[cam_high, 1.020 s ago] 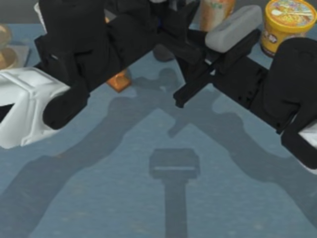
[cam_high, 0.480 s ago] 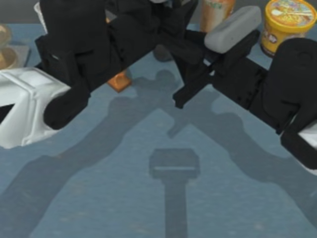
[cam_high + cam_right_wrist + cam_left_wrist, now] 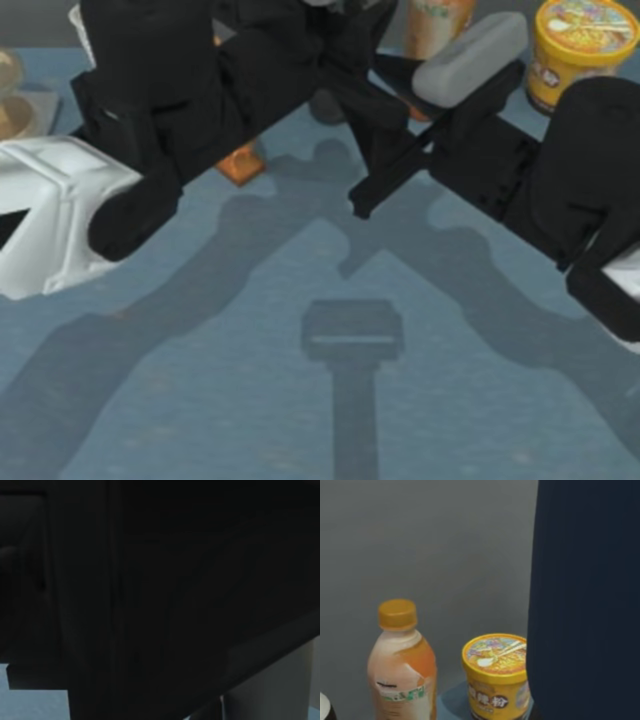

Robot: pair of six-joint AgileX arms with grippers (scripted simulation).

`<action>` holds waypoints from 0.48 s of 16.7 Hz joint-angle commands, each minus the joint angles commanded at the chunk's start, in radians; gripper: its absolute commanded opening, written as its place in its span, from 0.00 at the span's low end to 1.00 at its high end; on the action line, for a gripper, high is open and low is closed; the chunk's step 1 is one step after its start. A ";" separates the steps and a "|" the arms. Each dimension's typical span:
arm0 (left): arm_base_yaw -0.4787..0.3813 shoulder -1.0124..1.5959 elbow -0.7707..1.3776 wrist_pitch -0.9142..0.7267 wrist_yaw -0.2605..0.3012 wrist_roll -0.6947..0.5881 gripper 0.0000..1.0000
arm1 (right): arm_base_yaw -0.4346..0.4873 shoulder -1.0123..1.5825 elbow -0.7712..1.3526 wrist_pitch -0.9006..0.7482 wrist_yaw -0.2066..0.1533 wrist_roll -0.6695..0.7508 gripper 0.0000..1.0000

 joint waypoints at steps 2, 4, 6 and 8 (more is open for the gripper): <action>0.000 0.000 0.000 0.000 0.000 0.000 0.00 | 0.000 0.000 0.000 0.000 0.000 0.000 0.90; 0.000 0.000 0.000 0.000 0.000 0.000 0.00 | 0.000 0.000 0.000 0.000 0.000 0.000 1.00; 0.000 0.000 0.000 0.000 0.000 0.000 0.00 | 0.000 0.000 0.000 0.000 0.000 0.000 1.00; 0.000 0.000 0.000 0.000 0.000 0.000 0.00 | 0.000 0.000 0.000 0.000 0.000 0.000 1.00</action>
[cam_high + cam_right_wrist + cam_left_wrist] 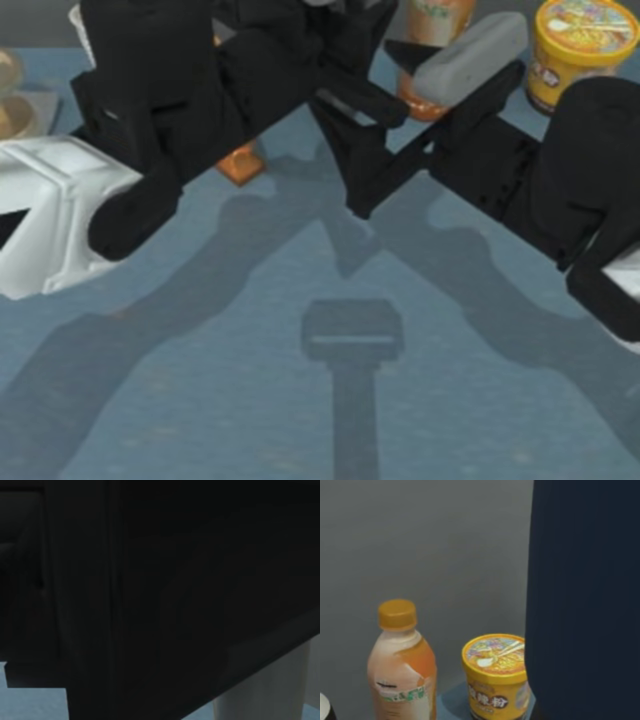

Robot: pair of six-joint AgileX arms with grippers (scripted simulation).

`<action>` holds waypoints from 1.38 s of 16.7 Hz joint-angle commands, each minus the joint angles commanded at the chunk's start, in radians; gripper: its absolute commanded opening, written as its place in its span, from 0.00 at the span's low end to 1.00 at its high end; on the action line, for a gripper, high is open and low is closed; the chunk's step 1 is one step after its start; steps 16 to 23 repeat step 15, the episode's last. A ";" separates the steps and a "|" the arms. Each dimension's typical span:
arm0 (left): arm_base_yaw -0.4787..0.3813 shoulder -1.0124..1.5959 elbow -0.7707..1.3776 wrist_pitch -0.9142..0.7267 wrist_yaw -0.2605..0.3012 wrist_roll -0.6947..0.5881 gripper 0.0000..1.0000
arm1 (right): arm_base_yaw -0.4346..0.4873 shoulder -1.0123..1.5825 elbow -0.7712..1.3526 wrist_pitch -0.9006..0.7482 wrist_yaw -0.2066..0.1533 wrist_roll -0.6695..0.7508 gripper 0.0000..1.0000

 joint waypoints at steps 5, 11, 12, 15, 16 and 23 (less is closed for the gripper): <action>0.002 -0.005 0.003 -0.001 -0.001 0.003 0.00 | -0.001 0.001 -0.008 -0.001 -0.001 -0.001 1.00; 0.115 -0.076 -0.059 -0.011 0.095 0.007 0.00 | -0.027 -0.203 -0.185 -0.022 -0.034 0.000 1.00; 0.135 -0.089 -0.070 -0.012 0.113 0.006 0.00 | -0.031 -0.237 -0.217 -0.025 -0.041 0.000 1.00; 0.161 -0.105 -0.085 -0.015 0.136 0.005 0.00 | -0.036 -0.274 -0.254 -0.028 -0.049 0.001 1.00; 0.161 -0.105 -0.085 -0.015 0.136 0.005 0.00 | -0.036 -0.274 -0.254 -0.028 -0.049 0.001 1.00; 0.161 -0.105 -0.085 -0.015 0.136 0.005 0.00 | -0.036 -0.274 -0.254 -0.028 -0.049 0.001 1.00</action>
